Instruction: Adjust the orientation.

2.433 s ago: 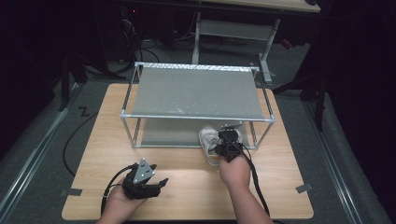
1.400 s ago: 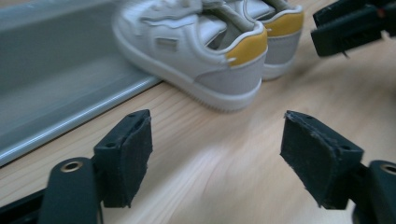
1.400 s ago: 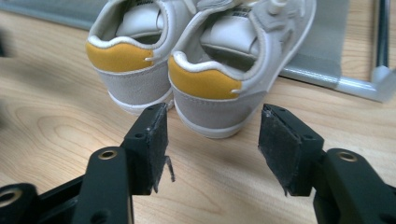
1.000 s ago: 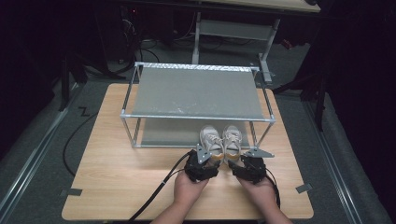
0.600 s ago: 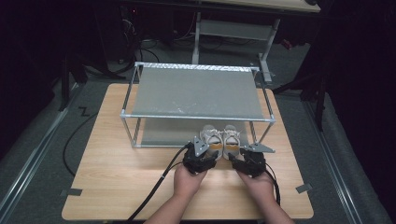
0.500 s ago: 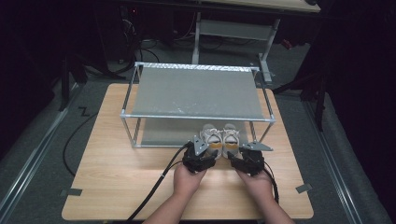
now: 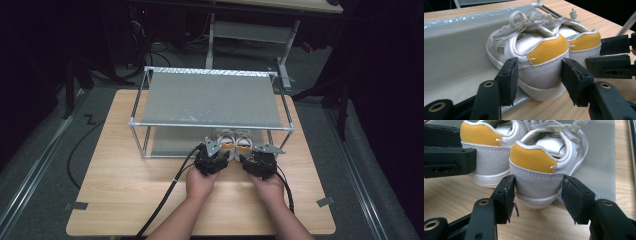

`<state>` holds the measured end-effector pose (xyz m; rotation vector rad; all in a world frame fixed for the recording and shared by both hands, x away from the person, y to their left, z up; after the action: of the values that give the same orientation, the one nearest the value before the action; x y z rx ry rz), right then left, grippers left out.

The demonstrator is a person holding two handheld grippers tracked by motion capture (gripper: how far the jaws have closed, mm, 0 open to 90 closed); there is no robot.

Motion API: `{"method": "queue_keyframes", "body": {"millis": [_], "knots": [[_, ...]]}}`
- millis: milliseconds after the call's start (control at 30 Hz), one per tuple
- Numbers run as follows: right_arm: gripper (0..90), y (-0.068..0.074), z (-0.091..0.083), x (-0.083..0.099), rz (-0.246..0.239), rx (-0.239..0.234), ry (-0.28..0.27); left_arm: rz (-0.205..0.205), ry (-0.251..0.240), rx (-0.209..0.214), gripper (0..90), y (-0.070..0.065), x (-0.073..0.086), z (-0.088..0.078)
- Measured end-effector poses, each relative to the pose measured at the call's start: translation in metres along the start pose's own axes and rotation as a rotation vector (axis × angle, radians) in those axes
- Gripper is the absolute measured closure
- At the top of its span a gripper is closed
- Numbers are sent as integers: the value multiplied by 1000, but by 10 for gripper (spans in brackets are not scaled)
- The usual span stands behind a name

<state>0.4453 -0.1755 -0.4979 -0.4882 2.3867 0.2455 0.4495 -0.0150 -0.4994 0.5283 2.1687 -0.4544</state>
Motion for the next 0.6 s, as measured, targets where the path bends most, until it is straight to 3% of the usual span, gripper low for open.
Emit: {"method": "queue_keyframes", "body": {"millis": [100,600], "knots": [[447,0,5,-5,-14,16,4,-2,5,-13,489,3,-3,4],[453,-6,22,-19,20,16,-15,-26,13,-39,507,13,-15,19]]}}
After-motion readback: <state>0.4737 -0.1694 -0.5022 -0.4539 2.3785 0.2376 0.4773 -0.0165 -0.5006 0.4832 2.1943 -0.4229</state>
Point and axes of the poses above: each handheld gripper's, and its own axes: z roughly forward along the jaws, x roughly out of its underside, y roughly to its left, the point moved 5 cm from there along z, roughly forward along the jaws, and after that the axes turned 6 degrees about y, right-handed, at the moved point
